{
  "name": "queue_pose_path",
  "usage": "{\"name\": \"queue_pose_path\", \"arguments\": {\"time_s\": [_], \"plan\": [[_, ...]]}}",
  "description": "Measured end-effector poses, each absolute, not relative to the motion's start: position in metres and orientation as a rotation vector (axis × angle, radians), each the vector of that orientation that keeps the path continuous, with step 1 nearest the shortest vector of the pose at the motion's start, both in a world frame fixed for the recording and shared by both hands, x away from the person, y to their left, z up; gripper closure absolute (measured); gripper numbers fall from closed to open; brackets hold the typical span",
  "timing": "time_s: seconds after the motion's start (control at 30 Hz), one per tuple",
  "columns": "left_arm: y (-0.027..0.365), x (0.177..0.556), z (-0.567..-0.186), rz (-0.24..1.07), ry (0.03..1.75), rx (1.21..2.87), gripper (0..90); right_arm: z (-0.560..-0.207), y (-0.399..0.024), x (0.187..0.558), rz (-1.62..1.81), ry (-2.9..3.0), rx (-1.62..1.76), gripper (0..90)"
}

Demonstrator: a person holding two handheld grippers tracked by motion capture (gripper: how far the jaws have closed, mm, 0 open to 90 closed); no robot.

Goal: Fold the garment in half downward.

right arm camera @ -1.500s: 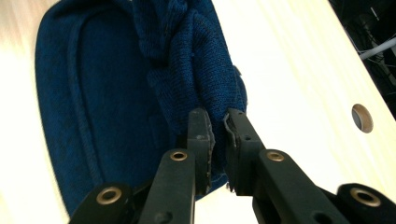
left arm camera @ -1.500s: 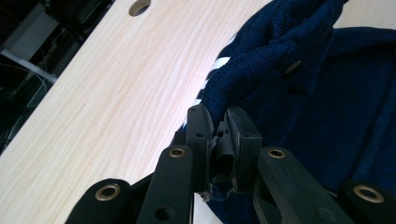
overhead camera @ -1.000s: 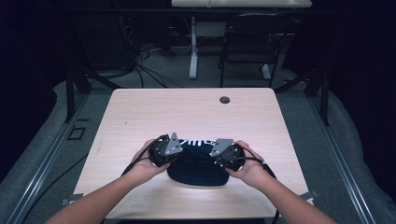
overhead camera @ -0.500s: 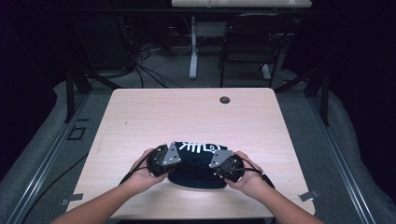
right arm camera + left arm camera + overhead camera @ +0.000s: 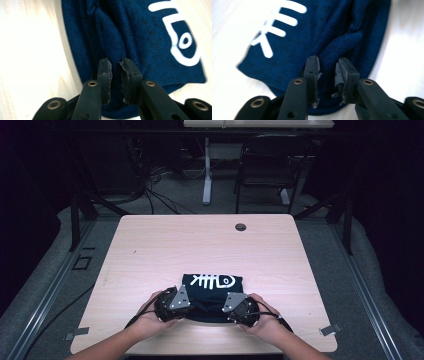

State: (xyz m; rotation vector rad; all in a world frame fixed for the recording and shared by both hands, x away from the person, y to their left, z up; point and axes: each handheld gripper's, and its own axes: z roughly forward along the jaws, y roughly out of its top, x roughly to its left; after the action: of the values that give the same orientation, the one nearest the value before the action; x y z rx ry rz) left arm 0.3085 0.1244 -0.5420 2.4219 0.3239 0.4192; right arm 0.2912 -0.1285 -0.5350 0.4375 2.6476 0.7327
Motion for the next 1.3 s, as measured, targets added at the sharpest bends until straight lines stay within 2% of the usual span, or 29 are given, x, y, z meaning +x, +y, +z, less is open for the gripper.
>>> {"name": "queue_pose_path", "arguments": {"time_s": [0.4, 0.9, 1.13, 1.3], "plan": [[0.128, 0.297, -0.557, 0.368, 0.366, 2.393, 70.7, -0.551, -0.132, 0.292, 0.762, 2.677, 0.510, 78.9], [0.138, 0.329, -0.558, 0.459, 0.569, 2.357, 71.7, -0.557, -0.118, 0.336, 0.825, 2.594, 0.596, 77.5], [0.144, 0.337, -0.558, 0.449, 0.616, 2.327, 71.2, -0.559, -0.117, 0.345, 0.867, 2.591, 0.653, 75.8], [0.145, 0.336, -0.557, 0.415, 0.607, 2.324, 66.4, -0.557, -0.119, 0.343, 0.895, 2.592, 0.666, 73.8]]}}
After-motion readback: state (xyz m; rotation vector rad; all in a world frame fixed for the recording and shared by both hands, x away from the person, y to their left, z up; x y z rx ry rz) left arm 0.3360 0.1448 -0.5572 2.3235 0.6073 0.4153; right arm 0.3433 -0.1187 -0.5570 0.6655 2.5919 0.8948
